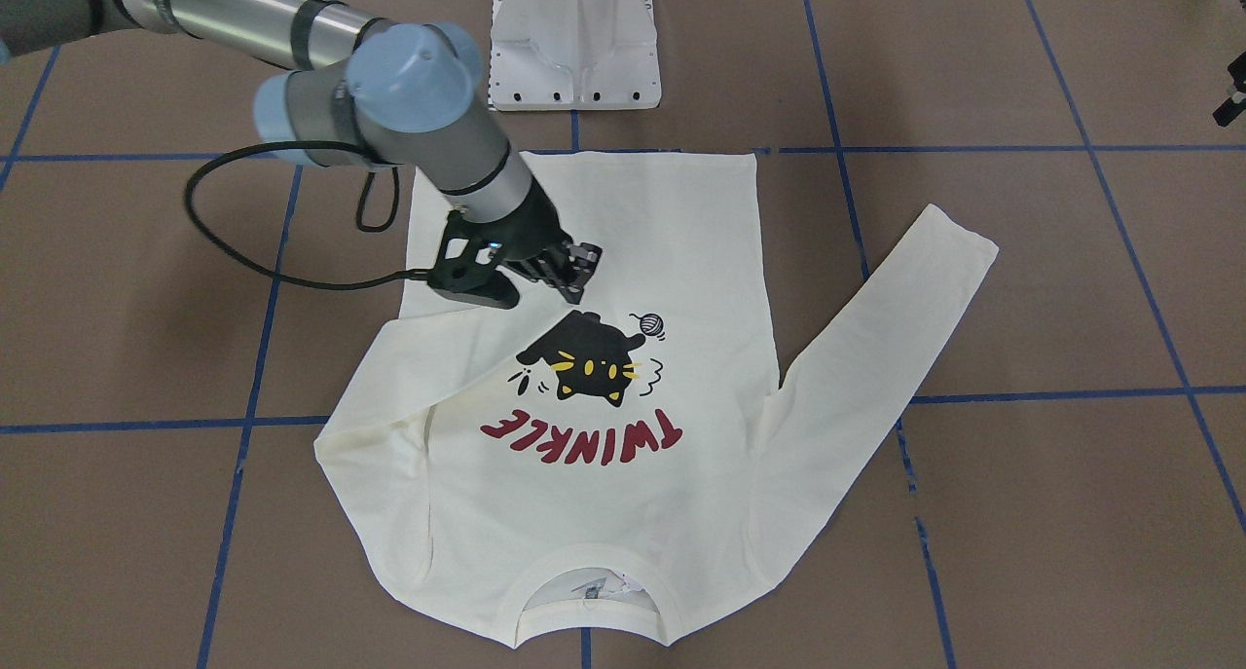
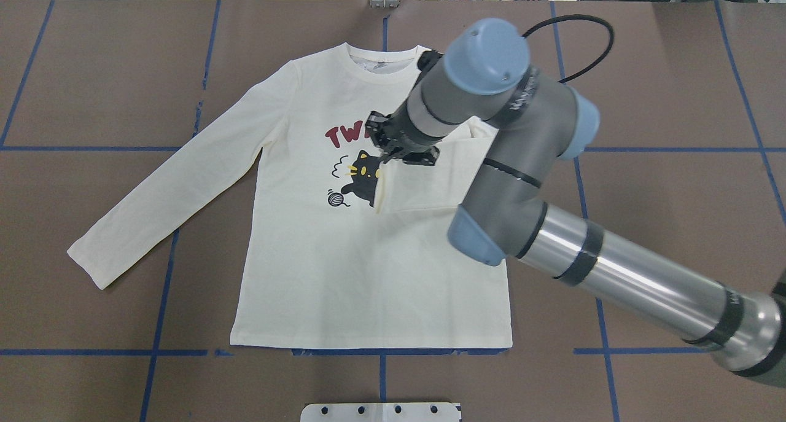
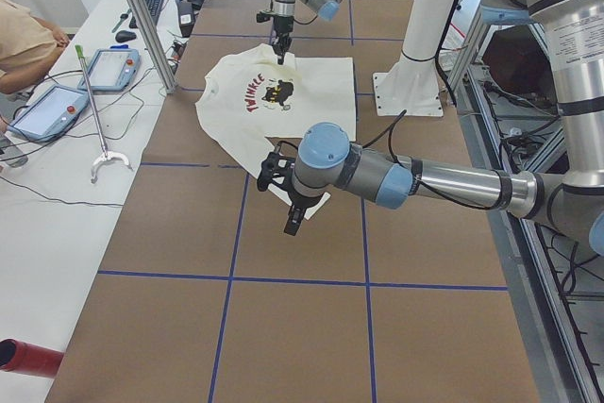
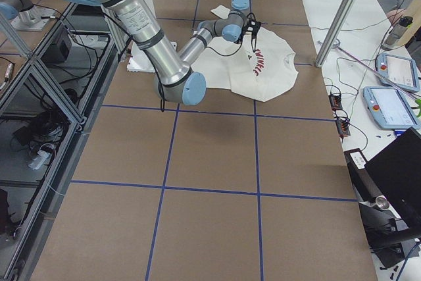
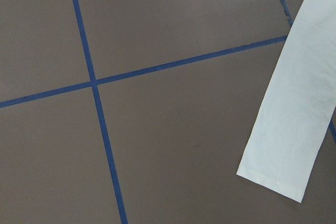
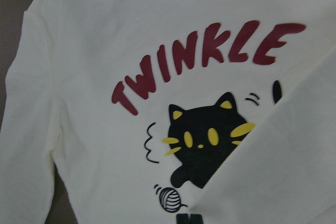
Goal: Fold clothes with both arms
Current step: 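Grasp the sleeve cuff with the right gripper and fold it across the chest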
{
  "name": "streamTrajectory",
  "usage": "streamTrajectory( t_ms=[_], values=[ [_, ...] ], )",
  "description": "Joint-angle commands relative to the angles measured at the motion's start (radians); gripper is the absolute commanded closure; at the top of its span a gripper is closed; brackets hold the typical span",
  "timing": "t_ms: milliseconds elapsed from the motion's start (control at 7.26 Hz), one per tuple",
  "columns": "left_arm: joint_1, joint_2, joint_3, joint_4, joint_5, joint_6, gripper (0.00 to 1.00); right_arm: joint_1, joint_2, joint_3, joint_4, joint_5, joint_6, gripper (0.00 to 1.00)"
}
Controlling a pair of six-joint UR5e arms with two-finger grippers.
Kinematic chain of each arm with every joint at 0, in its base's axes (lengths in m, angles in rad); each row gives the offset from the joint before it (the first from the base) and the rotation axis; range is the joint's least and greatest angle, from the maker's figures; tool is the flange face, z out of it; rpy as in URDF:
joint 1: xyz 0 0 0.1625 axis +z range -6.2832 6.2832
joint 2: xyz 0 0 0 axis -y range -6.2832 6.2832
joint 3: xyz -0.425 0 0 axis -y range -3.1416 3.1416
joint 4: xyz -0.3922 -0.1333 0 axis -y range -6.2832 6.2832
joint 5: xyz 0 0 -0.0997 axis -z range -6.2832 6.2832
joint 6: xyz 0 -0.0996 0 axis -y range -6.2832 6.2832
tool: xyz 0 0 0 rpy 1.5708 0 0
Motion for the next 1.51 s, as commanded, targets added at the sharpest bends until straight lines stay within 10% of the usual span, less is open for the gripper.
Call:
streamTrajectory(
  t_ms=[0, 275, 551, 964, 1377],
  values=[
    [0.001, -0.001, 0.003, -0.002, -0.002, 0.002, 0.00, -0.172, 0.258, -0.340, 0.183, -0.278, 0.029, 1.00],
    [0.001, -0.001, 0.003, 0.001, -0.004, -0.002, 0.00, -0.179, 0.305, -0.450, 0.202, -0.325, 0.031, 0.01],
    [0.092, -0.030, 0.005, -0.007, -0.013, -0.219, 0.00, -0.154, 0.302, -0.419, 0.202, -0.319, 0.094, 0.00],
    [0.366, -0.118, 0.226, -0.320, 0.104, -0.727, 0.05, -0.066, -0.041, -0.034, 0.191, -0.160, 0.095, 0.00],
    [0.548, -0.218, 0.368, -0.352, 0.174, -0.862, 0.08, 0.074, -0.284, 0.186, 0.194, 0.033, 0.049, 0.00]
  ],
)
